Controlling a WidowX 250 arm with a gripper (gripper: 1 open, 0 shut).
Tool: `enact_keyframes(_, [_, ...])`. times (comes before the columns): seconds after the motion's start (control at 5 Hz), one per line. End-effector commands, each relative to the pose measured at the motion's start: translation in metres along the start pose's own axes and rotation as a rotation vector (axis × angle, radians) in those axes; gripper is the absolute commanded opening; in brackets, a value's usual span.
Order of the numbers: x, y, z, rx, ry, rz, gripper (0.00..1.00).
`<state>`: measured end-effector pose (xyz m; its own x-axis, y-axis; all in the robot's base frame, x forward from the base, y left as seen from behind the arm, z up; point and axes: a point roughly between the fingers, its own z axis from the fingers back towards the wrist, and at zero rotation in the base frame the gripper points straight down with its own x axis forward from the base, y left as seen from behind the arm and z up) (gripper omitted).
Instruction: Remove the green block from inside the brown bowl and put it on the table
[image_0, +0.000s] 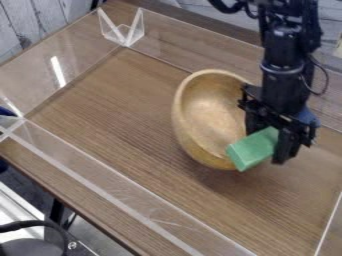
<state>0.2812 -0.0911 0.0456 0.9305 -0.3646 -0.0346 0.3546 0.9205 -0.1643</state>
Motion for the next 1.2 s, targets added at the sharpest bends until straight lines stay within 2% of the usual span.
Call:
enact_keyframes(0.0, [0.004,-0.005,-0.007,0.006,-0.022,-0.032,0.0])
enact_keyframes(0.2, [0.014,-0.007,-0.021,0.021,0.001,-0.014,1.0])
enact_keyframes(0.4, [0.02,-0.003,-0.028,0.033,0.014,0.032,0.0])
enact_keyframes(0.6, [0.019,0.001,-0.029,0.051,0.035,0.115,0.0])
enact_keyframes(1.0, [0.014,0.002,-0.031,0.033,0.026,0.175,0.0])
